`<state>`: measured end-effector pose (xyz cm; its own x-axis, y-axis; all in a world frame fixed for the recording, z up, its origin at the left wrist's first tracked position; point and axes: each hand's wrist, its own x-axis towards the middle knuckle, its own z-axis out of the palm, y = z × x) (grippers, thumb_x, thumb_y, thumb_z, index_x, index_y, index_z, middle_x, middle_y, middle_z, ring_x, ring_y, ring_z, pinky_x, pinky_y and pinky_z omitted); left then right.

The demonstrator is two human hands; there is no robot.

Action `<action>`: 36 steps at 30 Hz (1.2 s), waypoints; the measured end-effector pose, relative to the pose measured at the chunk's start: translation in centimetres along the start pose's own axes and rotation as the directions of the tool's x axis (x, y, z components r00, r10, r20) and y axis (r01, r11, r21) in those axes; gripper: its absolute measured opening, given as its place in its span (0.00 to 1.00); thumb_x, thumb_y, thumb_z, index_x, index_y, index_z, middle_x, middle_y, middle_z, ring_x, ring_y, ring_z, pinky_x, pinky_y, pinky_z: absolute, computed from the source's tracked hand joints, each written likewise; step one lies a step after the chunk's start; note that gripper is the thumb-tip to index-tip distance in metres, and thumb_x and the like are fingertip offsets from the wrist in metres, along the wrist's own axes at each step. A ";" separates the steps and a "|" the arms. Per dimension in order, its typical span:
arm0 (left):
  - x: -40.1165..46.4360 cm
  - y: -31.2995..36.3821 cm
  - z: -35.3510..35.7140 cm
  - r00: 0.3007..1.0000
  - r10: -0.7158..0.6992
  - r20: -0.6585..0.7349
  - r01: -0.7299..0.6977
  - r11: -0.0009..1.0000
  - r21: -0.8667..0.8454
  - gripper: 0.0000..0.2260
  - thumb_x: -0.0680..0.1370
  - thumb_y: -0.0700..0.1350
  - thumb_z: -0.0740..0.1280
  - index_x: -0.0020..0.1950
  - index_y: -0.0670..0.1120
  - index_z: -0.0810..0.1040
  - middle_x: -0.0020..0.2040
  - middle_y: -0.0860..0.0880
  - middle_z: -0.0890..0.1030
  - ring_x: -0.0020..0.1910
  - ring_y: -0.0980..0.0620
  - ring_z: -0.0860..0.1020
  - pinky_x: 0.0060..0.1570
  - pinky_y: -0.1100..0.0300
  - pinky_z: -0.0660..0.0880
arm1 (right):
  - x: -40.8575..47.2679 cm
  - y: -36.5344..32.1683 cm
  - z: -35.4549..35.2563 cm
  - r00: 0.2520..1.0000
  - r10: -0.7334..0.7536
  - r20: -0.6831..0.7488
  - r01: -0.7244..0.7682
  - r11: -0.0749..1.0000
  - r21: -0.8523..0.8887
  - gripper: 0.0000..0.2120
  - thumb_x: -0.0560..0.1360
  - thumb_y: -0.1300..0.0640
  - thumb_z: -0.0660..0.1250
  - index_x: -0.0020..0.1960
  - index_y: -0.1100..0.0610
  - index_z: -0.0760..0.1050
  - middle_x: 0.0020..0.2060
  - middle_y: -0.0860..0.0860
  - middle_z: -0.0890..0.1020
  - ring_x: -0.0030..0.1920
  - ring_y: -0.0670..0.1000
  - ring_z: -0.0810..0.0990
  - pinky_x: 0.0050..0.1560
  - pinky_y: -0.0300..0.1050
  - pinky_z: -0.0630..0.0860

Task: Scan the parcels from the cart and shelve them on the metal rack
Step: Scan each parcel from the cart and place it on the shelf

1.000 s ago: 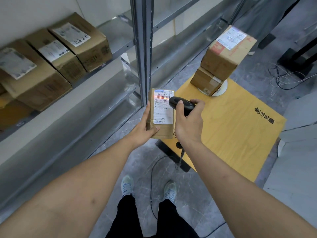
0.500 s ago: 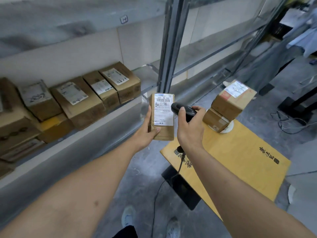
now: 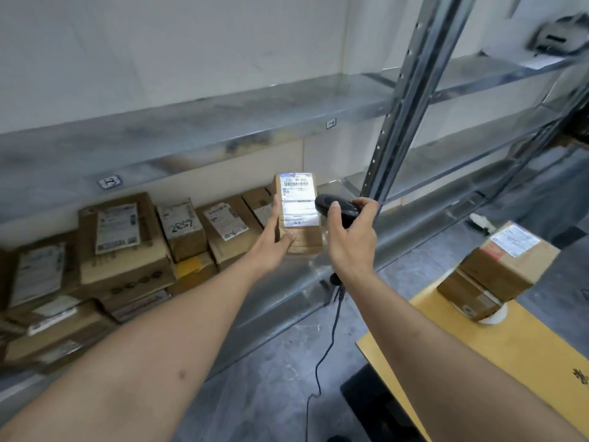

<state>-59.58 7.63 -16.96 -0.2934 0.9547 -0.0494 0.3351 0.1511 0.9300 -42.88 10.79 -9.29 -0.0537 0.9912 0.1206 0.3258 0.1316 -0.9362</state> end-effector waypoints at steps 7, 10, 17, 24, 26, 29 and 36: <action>1.9 0.1 -3.7 0.974 -0.150 -0.169 0.154 0.988 0.007 0.36 0.87 0.48 0.62 0.83 0.70 0.41 0.84 0.61 0.54 0.83 0.52 0.56 0.81 0.51 0.54 | 4.4 -0.7 4.3 0.985 -0.028 0.172 0.027 1.000 0.010 0.15 0.83 0.42 0.63 0.63 0.48 0.64 0.52 0.51 0.80 0.51 0.55 0.80 0.53 0.51 0.74; 2.6 0.1 -4.7 0.926 -0.271 -0.265 0.298 0.952 0.069 0.32 0.87 0.53 0.61 0.84 0.68 0.46 0.83 0.54 0.64 0.80 0.46 0.66 0.75 0.52 0.62 | 6.5 -0.4 6.1 0.961 -0.042 0.275 0.036 0.999 0.026 0.15 0.83 0.43 0.63 0.64 0.48 0.64 0.52 0.50 0.81 0.52 0.54 0.80 0.53 0.50 0.73; 3.6 -0.6 -6.2 0.739 -0.498 -0.453 0.581 0.812 0.056 0.27 0.86 0.59 0.57 0.82 0.72 0.48 0.80 0.45 0.70 0.76 0.38 0.70 0.75 0.45 0.66 | 10.2 -0.1 9.3 0.890 -0.084 0.448 0.057 0.996 0.074 0.15 0.83 0.44 0.64 0.64 0.49 0.65 0.51 0.49 0.81 0.51 0.53 0.81 0.55 0.50 0.74; 3.5 0.0 -6.7 0.626 -0.471 -0.621 0.674 0.727 0.128 0.22 0.86 0.54 0.60 0.82 0.58 0.66 0.71 0.42 0.78 0.62 0.39 0.79 0.61 0.52 0.76 | 12.3 0.1 11.4 0.844 -0.092 0.529 0.066 0.996 0.068 0.18 0.84 0.44 0.64 0.67 0.51 0.64 0.53 0.51 0.81 0.53 0.55 0.80 0.57 0.54 0.76; 3.4 1.1 -6.5 0.605 -0.347 -0.717 0.696 0.667 0.265 0.17 0.83 0.51 0.66 0.72 0.50 0.77 0.61 0.42 0.81 0.57 0.39 0.81 0.55 0.51 0.78 | 12.4 0.1 11.9 0.834 -0.091 0.543 0.070 0.996 0.059 0.18 0.84 0.43 0.64 0.68 0.51 0.64 0.53 0.52 0.81 0.53 0.55 0.80 0.57 0.54 0.76; 4.0 2.8 -5.9 0.648 -0.221 -0.729 0.701 0.548 0.457 0.15 0.82 0.51 0.69 0.68 0.47 0.77 0.61 0.42 0.76 0.59 0.40 0.79 0.53 0.51 0.76 | 12.4 -0.1 12.4 0.829 -0.100 0.551 0.091 0.995 0.044 0.19 0.84 0.43 0.63 0.67 0.51 0.63 0.52 0.51 0.81 0.52 0.56 0.81 0.56 0.53 0.77; 5.8 1.8 -6.0 0.844 -0.227 -0.487 0.532 0.472 0.703 0.31 0.78 0.66 0.69 0.76 0.52 0.71 0.78 0.46 0.69 0.76 0.42 0.69 0.75 0.42 0.67 | 12.9 -0.1 13.0 0.831 -0.087 0.550 0.095 0.995 0.015 0.17 0.83 0.42 0.64 0.64 0.51 0.63 0.47 0.50 0.81 0.49 0.56 0.82 0.55 0.59 0.79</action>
<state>-66.05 11.90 -13.40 -0.7593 0.6463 -0.0758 0.6311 0.7597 0.1568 -55.91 23.39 -11.91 -0.5921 0.8058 0.0005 0.3047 0.2245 -0.9256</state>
